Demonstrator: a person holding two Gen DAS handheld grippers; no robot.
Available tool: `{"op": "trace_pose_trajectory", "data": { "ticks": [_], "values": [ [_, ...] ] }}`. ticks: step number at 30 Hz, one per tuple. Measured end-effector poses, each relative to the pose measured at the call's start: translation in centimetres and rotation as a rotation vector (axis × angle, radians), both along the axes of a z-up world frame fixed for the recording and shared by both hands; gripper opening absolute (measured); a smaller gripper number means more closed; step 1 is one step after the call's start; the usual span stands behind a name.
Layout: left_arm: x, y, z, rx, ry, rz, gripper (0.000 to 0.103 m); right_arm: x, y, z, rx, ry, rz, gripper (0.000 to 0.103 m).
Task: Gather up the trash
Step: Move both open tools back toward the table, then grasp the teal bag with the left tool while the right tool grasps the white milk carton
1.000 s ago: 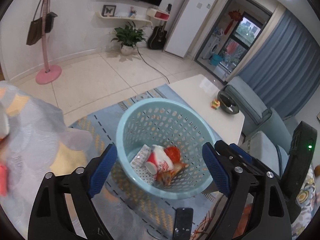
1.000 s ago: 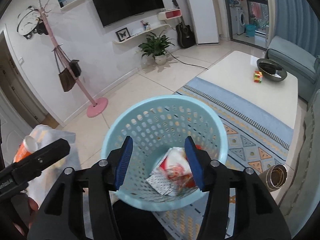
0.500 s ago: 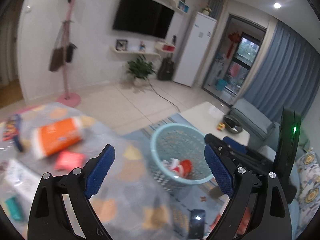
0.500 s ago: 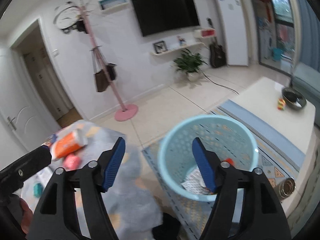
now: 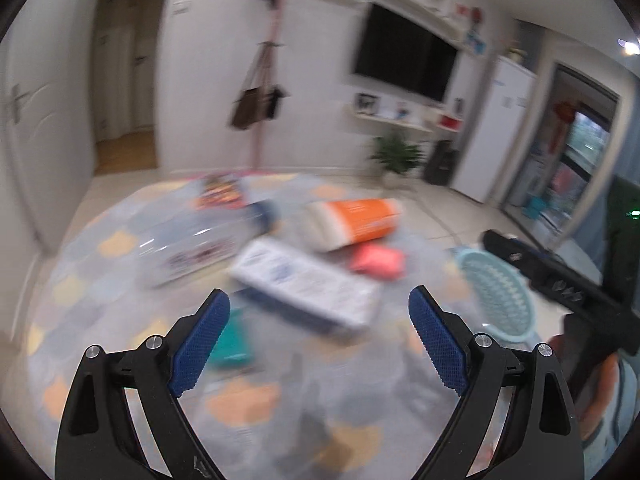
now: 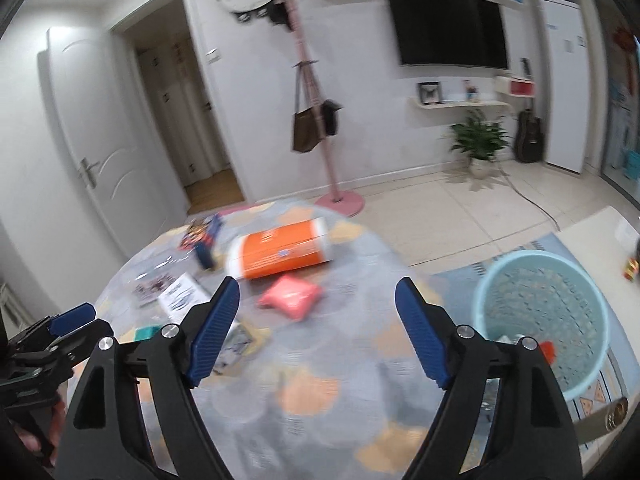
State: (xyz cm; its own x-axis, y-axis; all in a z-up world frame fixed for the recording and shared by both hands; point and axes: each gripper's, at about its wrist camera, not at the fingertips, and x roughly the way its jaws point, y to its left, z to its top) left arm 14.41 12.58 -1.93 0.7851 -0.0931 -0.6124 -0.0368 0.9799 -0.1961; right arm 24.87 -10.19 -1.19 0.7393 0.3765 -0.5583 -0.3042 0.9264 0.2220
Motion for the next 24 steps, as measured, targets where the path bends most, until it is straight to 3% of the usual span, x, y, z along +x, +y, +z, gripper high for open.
{"op": "trace_pose_trajectory", "data": {
  "ticks": [3,8,14,19,20,24],
  "values": [
    [-0.2,3.5,-2.1,-0.03,0.053,0.074,0.089,0.3,3.2,-0.6,-0.037,0.01,0.059,0.076],
    [0.3,5.5,-4.8,-0.096,0.124,0.084,0.086,1.1,8.1,-2.1,-0.117,0.03,0.148,0.076],
    [2.4,5.3,-7.0,-0.09,0.194,0.092,0.071,1.9,11.1,-3.1,-0.146,0.051,0.206,0.076],
    [2.5,5.2,-7.6,-0.043,0.205,0.093,0.051,2.3,12.2,-3.5,-0.175,0.062,0.238,0.077],
    [2.5,5.2,-7.6,-0.038,0.203,0.092,0.041,2.5,12.3,-3.6,-0.178,0.067,0.245,0.079],
    [1.8,6.7,-7.6,-0.102,0.179,0.104,0.04,3.7,13.7,-4.6,-0.189,0.11,0.279,0.08]
  ]
}}
